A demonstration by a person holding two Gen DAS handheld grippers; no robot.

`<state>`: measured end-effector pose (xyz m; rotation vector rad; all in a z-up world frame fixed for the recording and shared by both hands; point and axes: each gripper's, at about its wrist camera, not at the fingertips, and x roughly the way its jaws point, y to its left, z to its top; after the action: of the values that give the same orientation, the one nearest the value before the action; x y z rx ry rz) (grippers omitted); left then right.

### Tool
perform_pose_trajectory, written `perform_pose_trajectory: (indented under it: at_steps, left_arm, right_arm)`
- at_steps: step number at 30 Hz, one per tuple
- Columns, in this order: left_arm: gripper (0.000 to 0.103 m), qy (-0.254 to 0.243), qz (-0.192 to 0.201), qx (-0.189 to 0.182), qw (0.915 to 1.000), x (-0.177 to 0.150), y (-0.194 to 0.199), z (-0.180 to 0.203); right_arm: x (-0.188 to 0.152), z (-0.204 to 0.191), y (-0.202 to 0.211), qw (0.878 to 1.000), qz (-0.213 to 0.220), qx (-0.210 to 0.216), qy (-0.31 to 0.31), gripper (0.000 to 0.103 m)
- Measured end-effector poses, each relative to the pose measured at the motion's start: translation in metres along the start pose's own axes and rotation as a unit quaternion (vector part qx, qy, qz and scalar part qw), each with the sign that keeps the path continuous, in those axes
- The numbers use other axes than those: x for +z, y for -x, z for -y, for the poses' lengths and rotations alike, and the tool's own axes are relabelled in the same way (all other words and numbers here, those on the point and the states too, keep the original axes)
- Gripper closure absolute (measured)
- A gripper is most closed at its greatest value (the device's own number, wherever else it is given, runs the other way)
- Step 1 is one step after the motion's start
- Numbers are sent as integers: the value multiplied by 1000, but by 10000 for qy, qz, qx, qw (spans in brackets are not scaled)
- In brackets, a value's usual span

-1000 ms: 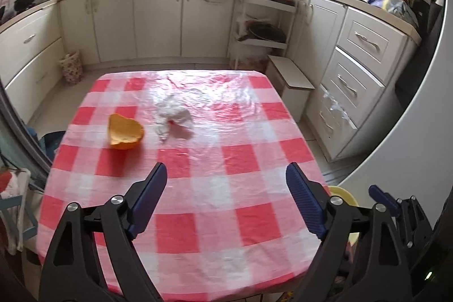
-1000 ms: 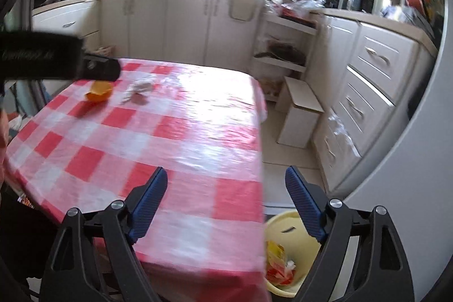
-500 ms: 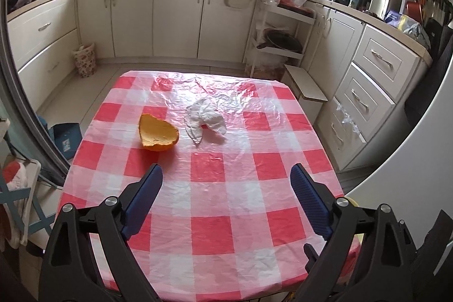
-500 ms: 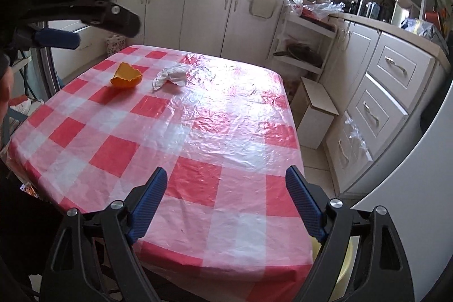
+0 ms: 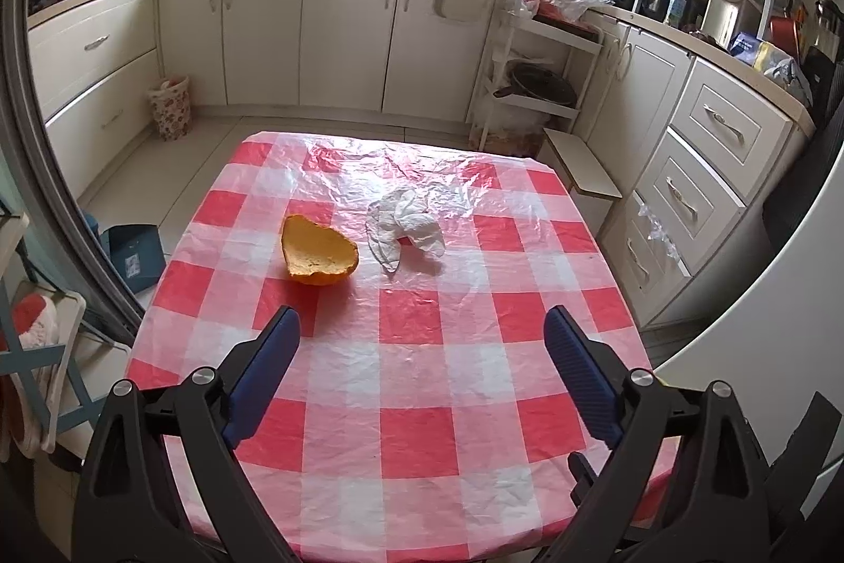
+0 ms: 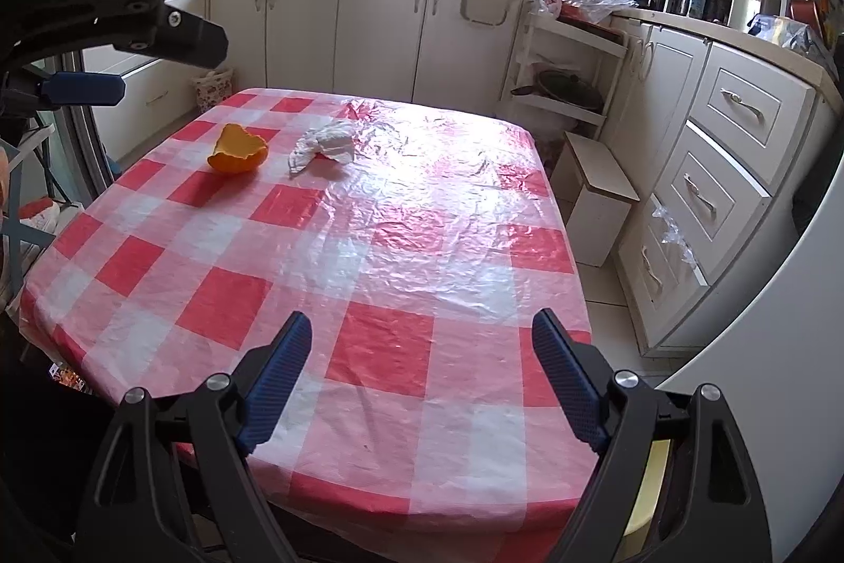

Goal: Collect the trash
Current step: 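Move both open tools back over the table toward the last peel and tissue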

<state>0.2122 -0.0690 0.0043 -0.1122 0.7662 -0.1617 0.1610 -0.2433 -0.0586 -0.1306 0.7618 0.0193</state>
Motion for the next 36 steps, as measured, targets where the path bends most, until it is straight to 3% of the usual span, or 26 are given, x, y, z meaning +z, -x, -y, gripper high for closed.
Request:
perform_pose_trajectory:
  at_steps: [19, 30, 36]
  left_arm:
    - [11, -17, 2, 38, 10000, -1, 3, -6]
    - [10, 223, -78, 253, 9994, 1, -3, -35]
    - [10, -124, -95, 290, 9995, -3, -5, -22]
  right_arm:
    - [-2, -9, -1, 10000, -63, -9, 67, 21]
    - [1, -16, -5, 9998, -56, 171, 80, 21]
    - [2, -16, -3, 9997, -30, 220, 85, 21]
